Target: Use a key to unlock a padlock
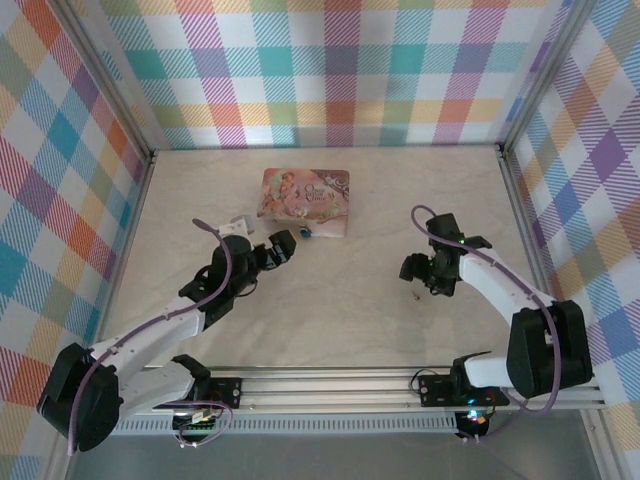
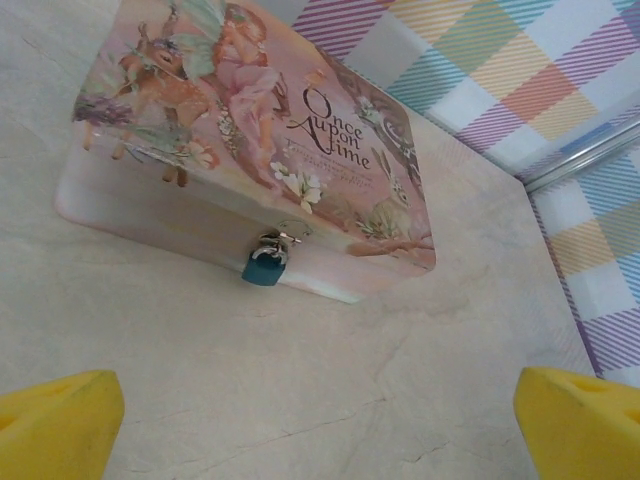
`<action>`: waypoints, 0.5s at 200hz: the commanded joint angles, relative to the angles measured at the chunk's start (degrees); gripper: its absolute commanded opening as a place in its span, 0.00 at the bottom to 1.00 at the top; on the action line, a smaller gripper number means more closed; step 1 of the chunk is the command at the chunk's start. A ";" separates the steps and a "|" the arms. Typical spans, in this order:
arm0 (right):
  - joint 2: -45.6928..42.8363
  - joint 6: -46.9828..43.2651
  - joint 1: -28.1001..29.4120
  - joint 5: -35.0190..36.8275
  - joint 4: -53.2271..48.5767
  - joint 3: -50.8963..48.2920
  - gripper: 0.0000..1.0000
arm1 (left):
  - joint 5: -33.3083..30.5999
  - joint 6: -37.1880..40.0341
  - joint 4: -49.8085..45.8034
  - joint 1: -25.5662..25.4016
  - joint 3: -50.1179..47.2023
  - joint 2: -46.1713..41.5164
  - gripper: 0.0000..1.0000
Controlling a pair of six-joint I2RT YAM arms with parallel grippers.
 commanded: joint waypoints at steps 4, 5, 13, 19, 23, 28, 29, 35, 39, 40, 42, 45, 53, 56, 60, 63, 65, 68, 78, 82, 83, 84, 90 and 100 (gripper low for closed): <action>0.44 1.80 0.46 -0.78 -0.37 -1.90 0.75 | -1.35 0.81 0.90 -0.65 1.54 1.24 1.00; 0.46 1.78 0.46 -0.77 -0.33 -1.93 0.75 | -1.36 0.80 0.90 -0.69 1.54 1.26 1.00; 0.82 1.58 0.44 -0.59 -0.37 -2.21 0.73 | -1.37 0.85 0.98 -0.68 1.58 1.61 1.00; 1.15 1.50 0.46 -0.52 -0.21 -2.28 0.71 | -1.37 0.82 0.91 -0.73 1.61 1.80 1.00; 1.37 1.49 0.45 -0.58 -0.05 -2.32 0.70 | -1.39 0.80 0.99 -0.76 1.63 1.82 1.00; 1.72 1.41 0.44 -0.66 -0.02 -2.36 0.69 | -1.42 0.80 0.97 -0.81 1.58 1.94 1.00; 1.76 1.45 0.45 -0.71 0.06 -2.38 0.69 | -1.44 0.80 0.94 -0.82 1.56 1.96 1.00; 2.16 1.32 0.45 -0.91 0.27 -2.41 0.67 | -1.44 0.86 0.96 -0.81 1.57 2.05 1.00; 2.50 1.23 0.46 -1.00 0.32 -2.27 0.65 | -1.44 0.88 0.91 -0.78 1.53 2.15 1.00; 2.59 1.23 0.46 -1.06 0.33 -2.25 0.65 | -1.41 0.89 0.90 -0.80 1.54 2.16 1.00; 2.77 1.16 0.46 -1.14 0.39 -2.24 0.64 | -1.42 0.89 0.90 -0.77 1.54 2.11 1.00; 2.99 1.14 0.47 -1.19 0.44 -2.22 0.63 | -1.38 0.86 0.84 -0.82 1.52 2.15 1.00; 3.65 1.14 0.45 -1.28 0.59 -2.07 0.61 | -1.38 0.91 0.73 -0.78 1.54 2.15 1.00; 3.92 1.14 0.41 -1.29 0.55 -1.94 0.60 | -1.44 0.89 0.73 -0.75 1.50 2.16 1.00; 4.26 1.06 0.50 -1.29 0.67 -1.85 0.59 | -1.47 0.93 0.73 -0.82 1.46 2.06 1.00; 4.47 1.05 0.46 -1.18 0.66 -1.80 0.58 | -1.51 0.89 0.73 -0.82 1.45 2.07 1.00; 4.62 0.98 0.48 -1.15 0.63 -1.73 0.57 | -1.49 0.93 0.73 -0.82 1.39 2.03 1.00; 4.80 0.88 0.46 -1.04 0.67 -1.71 0.57 | -1.51 0.89 0.68 -0.80 1.37 1.95 1.00; 5.34 0.66 0.45 -0.44 0.59 -1.40 0.54 | -1.46 0.91 0.49 -0.82 1.45 1.86 1.00; 5.42 0.56 0.46 -0.26 0.60 -1.35 0.53 | -1.50 0.89 0.47 -0.82 1.42 1.82 1.00; 5.50 0.54 0.41 -0.20 0.60 -1.31 0.53 | -1.52 0.93 0.46 -0.82 1.44 1.82 1.00; 5.54 0.53 0.44 -0.17 0.55 -1.29 0.52 | -1.58 0.95 0.42 -0.82 1.44 1.81 1.00; 5.73 0.37 0.45 0.10 0.46 -1.17 0.51 | -1.59 1.04 0.30 -0.82 1.53 1.81 1.00; 6.14 0.25 0.41 0.29 0.49 -0.96 0.50 | -1.70 1.15 0.16 -0.77 1.63 1.75 1.00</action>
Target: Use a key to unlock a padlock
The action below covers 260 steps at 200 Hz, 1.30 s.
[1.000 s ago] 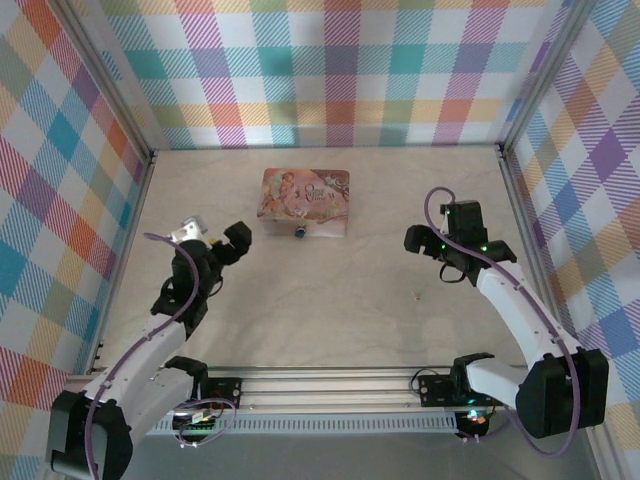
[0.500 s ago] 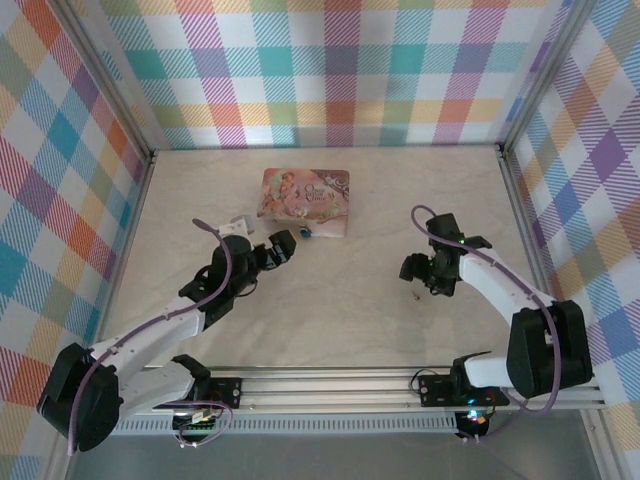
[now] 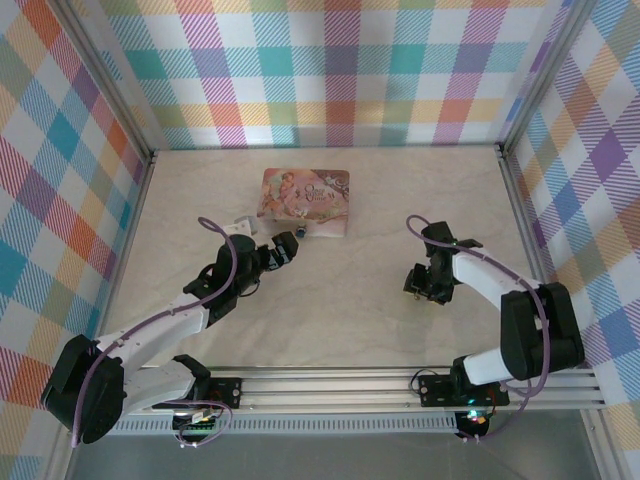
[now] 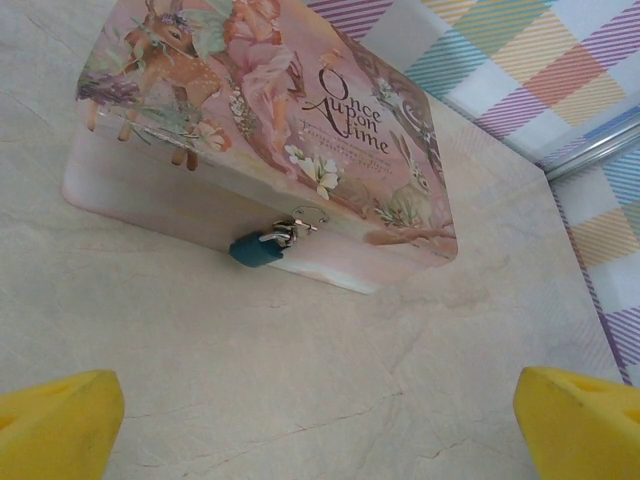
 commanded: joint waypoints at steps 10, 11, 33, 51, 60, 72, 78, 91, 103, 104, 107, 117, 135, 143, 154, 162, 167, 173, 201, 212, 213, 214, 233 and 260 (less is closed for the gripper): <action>1.18 -0.61 0.33 0.63 -0.44 1.06 0.47 | -1.18 1.00 0.09 -0.57 1.69 -0.29 1.00; 1.21 -0.57 0.33 0.64 -0.46 1.03 0.47 | -1.19 1.00 0.11 -0.58 1.74 -0.29 1.00; 2.01 -0.60 0.33 0.65 -0.51 1.13 0.43 | -0.93 1.09 0.05 -0.58 1.77 -0.33 1.00; 2.54 -0.53 0.33 0.64 -0.46 1.10 0.42 | -1.17 1.09 -0.22 -0.58 1.78 -0.29 1.00; 2.79 -0.62 0.28 0.64 -0.44 1.21 0.40 | -1.15 1.08 -0.31 -0.58 1.78 -0.47 1.00; 3.12 -0.64 0.32 0.49 -0.30 1.27 0.38 | -1.20 1.10 -0.47 -0.58 1.71 -0.59 1.00; 3.32 -0.62 0.32 0.47 -0.30 1.30 0.37 | -1.20 1.06 -0.55 -0.58 1.68 -0.67 1.00; 3.60 -0.62 0.32 0.38 -0.22 1.27 0.35 | -1.21 1.25 -0.66 -0.58 1.68 -0.73 1.00; 3.95 -0.62 0.28 0.38 -0.22 1.41 0.33 | -1.33 1.19 -0.66 -0.58 1.48 -0.93 1.00; 4.00 -0.62 0.30 0.38 -0.22 1.39 0.33 | -1.31 1.18 -0.66 -0.58 1.45 -0.92 1.00; 4.09 -0.62 0.32 0.40 -0.22 1.41 0.32 | -1.33 1.23 -0.66 -0.58 1.50 -0.93 1.00; 4.25 -0.62 0.32 0.39 -0.17 1.43 0.29 | -1.40 1.18 -0.75 -0.57 1.52 -1.05 1.00; 4.40 -0.45 0.40 0.39 -0.12 1.41 0.24 | -1.43 1.29 -0.88 -0.54 1.48 -1.14 1.00; 4.33 -0.37 0.39 0.30 -0.11 1.42 0.22 | -1.42 1.33 -0.92 -0.58 1.68 -1.18 1.00; 4.27 -0.35 0.42 0.21 -0.07 1.36 0.20 | -1.29 1.28 -0.92 -0.58 1.69 -1.22 1.00; 4.22 -0.39 0.41 0.13 -0.11 1.29 0.18 | -1.22 1.27 -0.92 -0.58 1.70 -1.22 1.00; 4.22 -0.33 0.45 0.12 -0.04 1.32 0.17 | -1.21 1.34 -0.92 -0.58 1.70 -1.18 1.00; 4.14 -0.36 0.41 0.03 -0.16 1.31 0.15 | -1.15 1.29 -0.95 -0.56 1.69 -1.18 1.00; 3.81 -0.19 0.47 -0.01 -0.17 1.32 0.09 | -1.06 1.35 -1.18 -0.58 1.70 -1.43 1.00; 3.61 -0.20 0.46 -0.15 -0.20 1.37 0.08 | -1.04 1.35 -1.27 -0.58 1.70 -1.62 1.00; 3.61 -0.19 0.48 -0.15 -0.21 1.36 0.08 | -1.03 1.35 -1.27 -0.58 1.70 -1.66 1.00; 3.57 -0.18 0.49 -0.15 -0.17 1.32 0.08 | -1.07 1.35 -1.27 -0.58 1.70 -1.63 1.00; 2.93 -0.02 0.50 -0.15 -0.02 1.25 0.06 | -1.05 1.24 -1.38 -0.53 1.70 -1.94 1.00; 1.86 0.44 0.50 -0.71 0.60 0.84 0.01 | -0.78 0.83 -1.38 -0.58 1.86 -2.14 1.00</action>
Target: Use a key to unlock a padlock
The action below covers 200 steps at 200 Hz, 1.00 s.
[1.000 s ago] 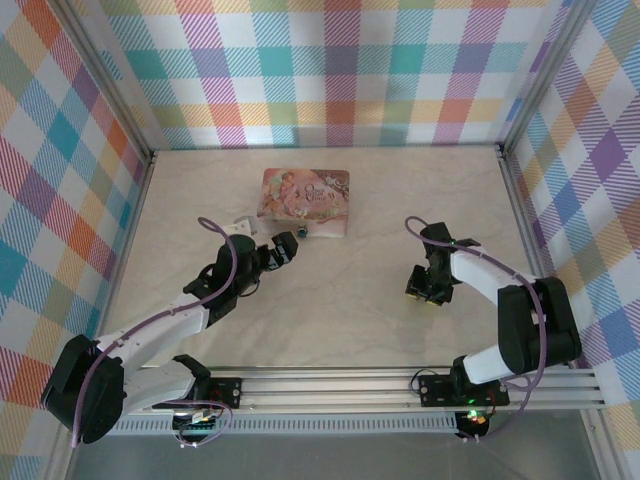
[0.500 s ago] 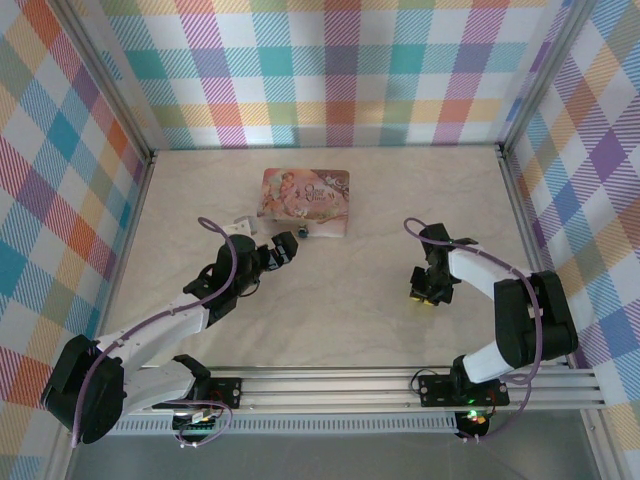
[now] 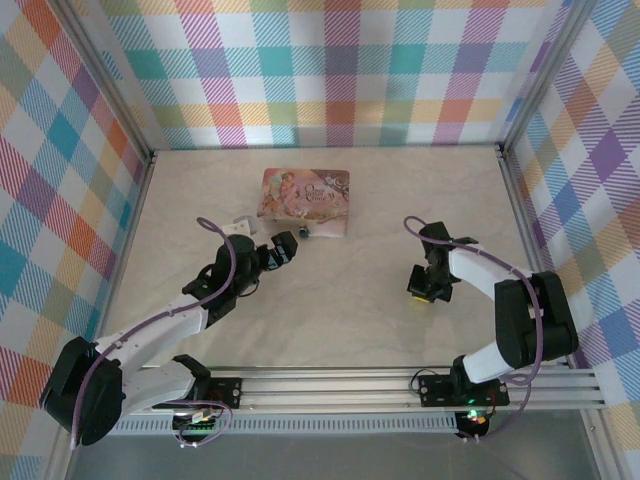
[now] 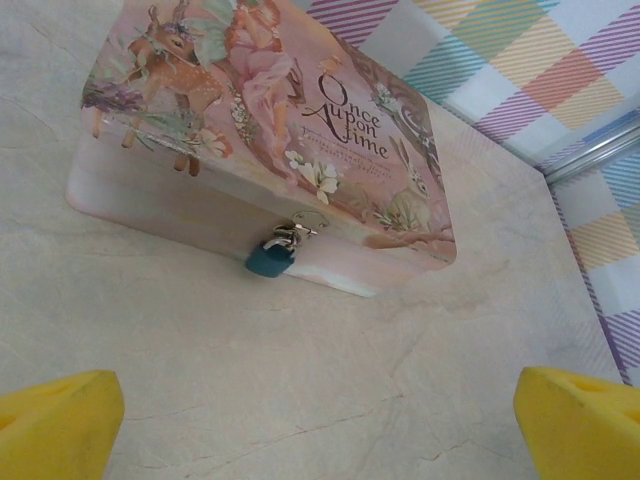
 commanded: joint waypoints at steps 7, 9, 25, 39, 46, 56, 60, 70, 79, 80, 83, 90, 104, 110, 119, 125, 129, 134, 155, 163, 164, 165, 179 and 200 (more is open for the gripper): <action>-1.69 0.52 0.44 -1.29 0.47 0.06 0.01 | -0.40 0.61 -1.14 -0.58 2.00 -1.47 1.00; -1.76 0.56 0.44 -1.39 0.57 0.03 0.00 | -0.33 0.62 -1.14 -0.58 2.01 -1.51 1.00; -2.02 0.88 0.44 -2.19 0.92 -0.14 0.00 | -0.06 0.34 -1.14 -0.58 2.13 -1.59 1.00; -2.28 1.42 0.44 -3.14 1.56 -0.48 0.00 | 0.33 0.03 -1.14 -0.56 2.31 -1.53 1.00; -2.46 1.77 0.44 -3.85 1.92 -0.63 0.00 | 0.50 -0.21 -1.10 -0.58 2.39 -1.55 1.00; -2.66 2.30 0.43 -4.93 2.70 -0.91 0.00 | 0.79 -0.67 -0.99 -0.58 2.40 -1.53 1.00; -2.74 2.53 0.44 -5.44 3.00 -0.99 0.00 | 0.93 -0.95 -0.83 -0.55 2.40 -1.53 1.00; -2.96 3.00 0.44 -6.73 3.79 -1.16 0.00 | 1.47 -1.58 -0.32 -0.58 2.40 -1.54 1.00; -3.23 3.44 0.44 -7.90 4.53 -1.27 0.00 | 1.94 -2.31 0.19 -0.58 2.40 -1.61 1.00; -3.25 3.50 0.44 -8.00 4.58 -1.28 0.00 | 1.98 -2.38 0.23 -0.54 2.40 -1.57 1.00; -3.41 3.62 0.44 -8.45 4.92 -1.34 0.00 | 2.22 -2.66 0.45 -0.57 2.40 -1.56 1.00; -3.82 4.10 0.44 -9.38 5.67 -1.52 0.00 | 2.84 -3.15 0.90 -0.58 2.53 -1.48 1.00; -5.25 5.14 0.44 -11.48 7.86 -2.03 0.00 | 4.25 -3.89 1.55 -0.58 3.05 -1.11 1.00; -6.04 5.57 0.44 -12.48 8.98 -2.36 0.00 | 5.08 -4.15 1.66 -0.58 3.48 -0.97 1.00; -7.24 6.52 0.44 -13.79 10.78 -2.69 0.00 | 6.73 -4.37 1.89 -0.58 4.21 -0.45 1.00; -8.18 6.99 0.44 -14.65 11.85 -2.83 0.00 | 7.99 -4.51 2.02 -0.58 4.76 0.01 1.00; -8.71 7.19 0.44 -15.33 12.59 -2.86 0.00 | 8.79 -4.60 2.17 -0.58 5.15 0.31 1.00; -9.33 7.46 0.50 -16.05 13.62 -2.96 0.00 | 10.01 -4.66 2.47 -0.58 5.72 0.75 1.00; -12.76 8.78 0.78 -18.20 17.88 -3.20 0.00 | 14.72 -5.74 4.09 -0.88 7.92 2.85 1.00; -14.38 9.12 1.02 -19.00 20.04 -3.45 0.00 | 15.97 -6.01 4.85 -1.25 8.62 3.56 0.99; -14.54 9.15 1.08 -19.08 20.34 -3.47 0.00 | 16.08 -6.08 4.93 -1.31 8.67 3.65 0.99; -14.71 9.26 1.11 -19.22 20.58 -3.52 0.00 | 16.22 -6.07 5.01 -1.34 8.74 3.75 0.99; -17.40 10.74 1.43 -20.67 24.59 -3.73 0.00 | 17.23 -6.50 5.69 -2.30 10.40 5.02 0.99; -20.91 12.15 2.50 -20.69 28.37 -2.86 0.00 | 18.84 -6.67 6.06 -3.90 13.15 7.05 0.97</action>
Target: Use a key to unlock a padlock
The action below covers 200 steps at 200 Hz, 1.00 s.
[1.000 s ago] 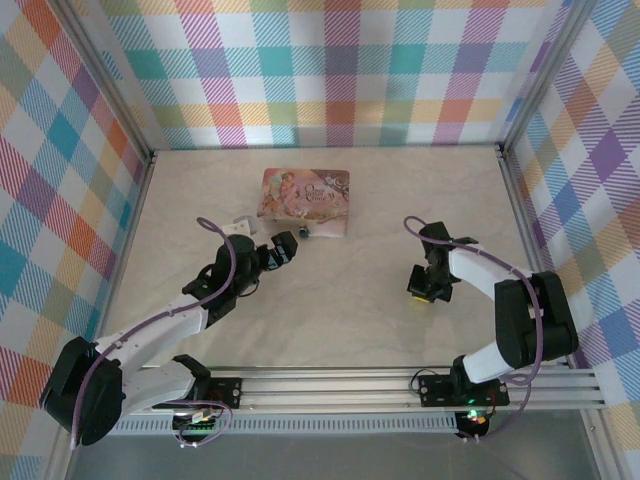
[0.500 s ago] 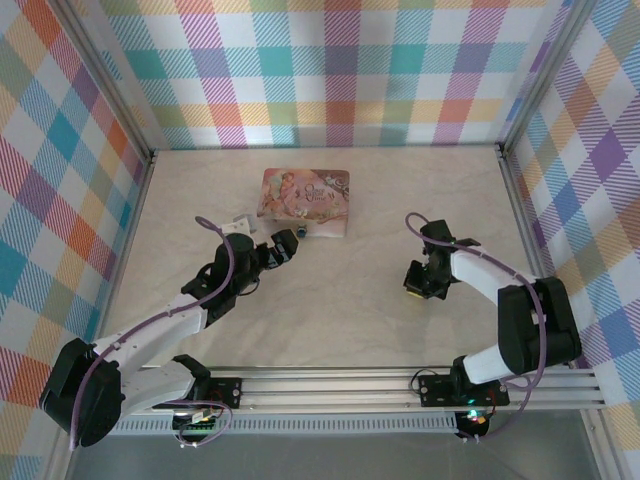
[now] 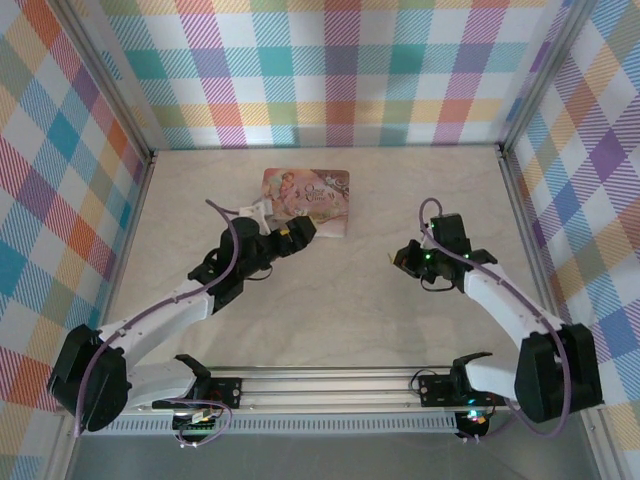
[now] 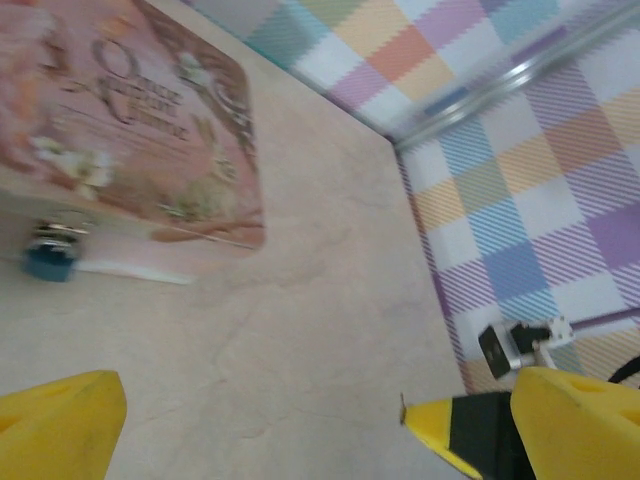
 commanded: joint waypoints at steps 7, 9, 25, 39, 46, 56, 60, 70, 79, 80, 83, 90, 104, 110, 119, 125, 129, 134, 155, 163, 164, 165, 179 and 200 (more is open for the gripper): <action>-4.52 3.06 1.65 -2.64 8.49 1.08 0.00 | 4.65 -0.93 2.93 -2.58 4.59 2.24 0.96; -4.77 3.02 1.84 -2.57 8.61 1.25 0.00 | 4.72 -0.92 3.04 -2.74 4.80 2.44 0.96; -6.55 3.06 3.03 -2.34 8.90 3.02 0.00 | 5.60 -0.82 3.66 -4.28 6.50 3.73 0.90; -7.79 3.27 4.19 -2.27 9.10 4.38 0.00 | 6.10 -0.45 3.95 -5.44 8.07 4.82 0.85; -8.40 3.45 4.82 -2.13 8.98 4.83 0.00 | 6.26 -0.09 3.91 -6.04 8.88 5.62 0.82; -8.96 3.95 5.72 -1.84 9.07 5.34 0.00 | 6.66 0.46 3.73 -6.77 10.16 6.59 0.79; -9.13 4.13 6.02 -1.83 9.06 5.50 0.00 | 6.74 0.70 3.66 -7.18 10.56 7.03 0.78; -9.46 4.49 6.86 -1.88 9.21 5.89 0.00 | 7.02 1.31 3.60 -7.92 11.69 8.08 0.74; -9.50 4.60 7.58 -2.54 9.33 6.40 0.00 | 6.98 2.04 3.44 -8.67 12.60 9.03 0.72; -9.43 4.60 7.70 -2.68 9.36 6.48 0.00 | 6.96 2.10 3.43 -8.81 12.68 9.14 0.71; -9.45 4.60 7.88 -2.89 9.28 6.66 0.00 | 6.94 2.33 3.30 -9.06 12.93 9.54 0.70; -9.35 4.64 8.46 -3.36 9.04 7.13 0.00 | 6.86 2.80 3.10 -9.60 13.67 10.26 0.69; -9.21 4.68 9.61 -3.81 8.82 7.67 0.00 | 6.94 3.38 2.72 -10.52 15.02 11.74 0.65; -9.19 4.84 10.05 -3.86 8.75 7.78 0.00 | 6.92 3.53 2.80 -10.85 15.36 12.17 0.64; -9.19 5.09 10.73 -3.69 8.94 7.79 0.00 | 6.78 3.63 2.89 -11.26 15.82 12.80 0.62; -9.19 5.23 11.15 -3.60 9.18 7.70 0.00 | 6.62 3.67 2.98 -11.40 16.08 13.03 0.61; -9.19 5.44 11.37 -3.46 9.41 7.62 0.00 | 6.52 3.77 2.98 -11.53 16.17 13.24 0.61; -9.19 5.60 11.66 -3.51 9.53 7.61 0.00 | 6.42 3.90 2.85 -11.65 16.31 13.41 0.60; -8.77 5.83 12.52 -3.42 9.90 7.61 0.00 | 5.81 4.22 2.02 -11.75 16.72 13.70 0.54; -8.50 5.81 12.78 -3.51 9.94 7.70 0.00 | 5.51 4.23 1.85 -11.82 16.63 13.58 0.51; -8.49 5.82 12.81 -3.51 9.93 7.70 0.00 | 5.53 4.25 1.85 -11.79 16.62 13.61 0.51; -8.45 5.87 12.87 -3.51 9.96 7.74 0.00 | 5.49 4.25 1.84 -11.77 16.62 13.63 0.51; -7.99 5.92 13.17 -3.74 10.22 7.72 0.00 | 5.20 4.27 1.84 -11.91 16.49 13.50 0.46; -7.78 6.11 13.70 -3.68 10.56 7.61 0.00 | 5.36 4.27 1.84 -11.85 16.53 13.64 0.39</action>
